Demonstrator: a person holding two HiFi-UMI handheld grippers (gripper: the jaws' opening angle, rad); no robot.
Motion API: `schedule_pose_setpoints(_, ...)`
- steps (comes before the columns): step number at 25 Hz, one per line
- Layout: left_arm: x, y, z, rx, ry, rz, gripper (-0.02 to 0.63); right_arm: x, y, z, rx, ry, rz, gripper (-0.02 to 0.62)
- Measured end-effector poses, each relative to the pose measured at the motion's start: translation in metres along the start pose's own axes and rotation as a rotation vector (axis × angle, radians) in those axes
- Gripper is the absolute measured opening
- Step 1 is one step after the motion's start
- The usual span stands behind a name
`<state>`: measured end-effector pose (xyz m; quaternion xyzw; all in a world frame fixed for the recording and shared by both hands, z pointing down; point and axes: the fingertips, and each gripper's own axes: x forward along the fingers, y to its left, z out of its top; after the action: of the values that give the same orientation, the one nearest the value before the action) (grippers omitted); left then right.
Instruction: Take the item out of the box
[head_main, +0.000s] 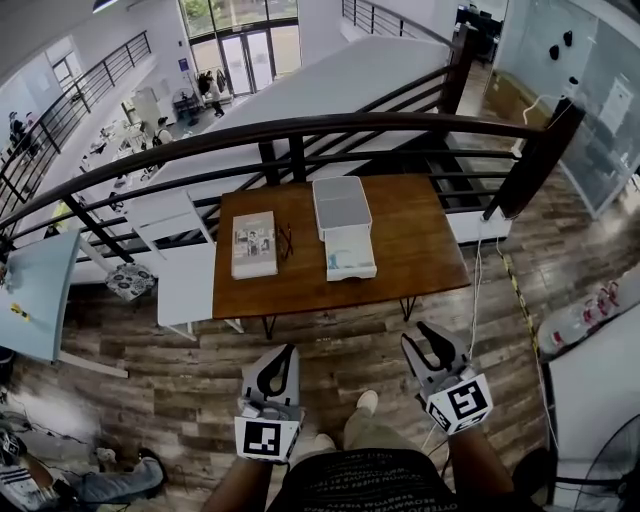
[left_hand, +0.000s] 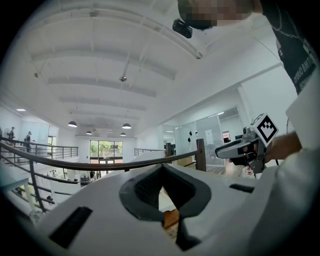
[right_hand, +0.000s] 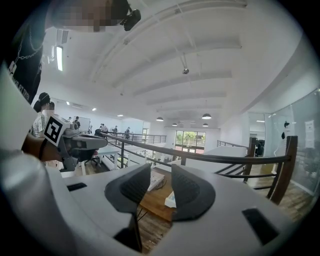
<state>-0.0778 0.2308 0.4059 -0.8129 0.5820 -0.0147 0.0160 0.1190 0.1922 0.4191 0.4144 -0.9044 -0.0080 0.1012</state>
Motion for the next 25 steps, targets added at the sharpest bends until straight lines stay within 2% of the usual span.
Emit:
schedule_pose_setpoints(16, 0.085, 0.006, -0.002, 0.005, 0.015, -0.020, 0.005, 0.050, -0.060, 0.000, 0.010, 0.024, 0.011, 0.129)
schedule_pose_setpoints(25, 0.129, 0.001, 0.009, 0.018, 0.016, -0.004, 0.005, 0.071, -0.104, 0.008, 0.011, -0.007, 0.029, 0.129)
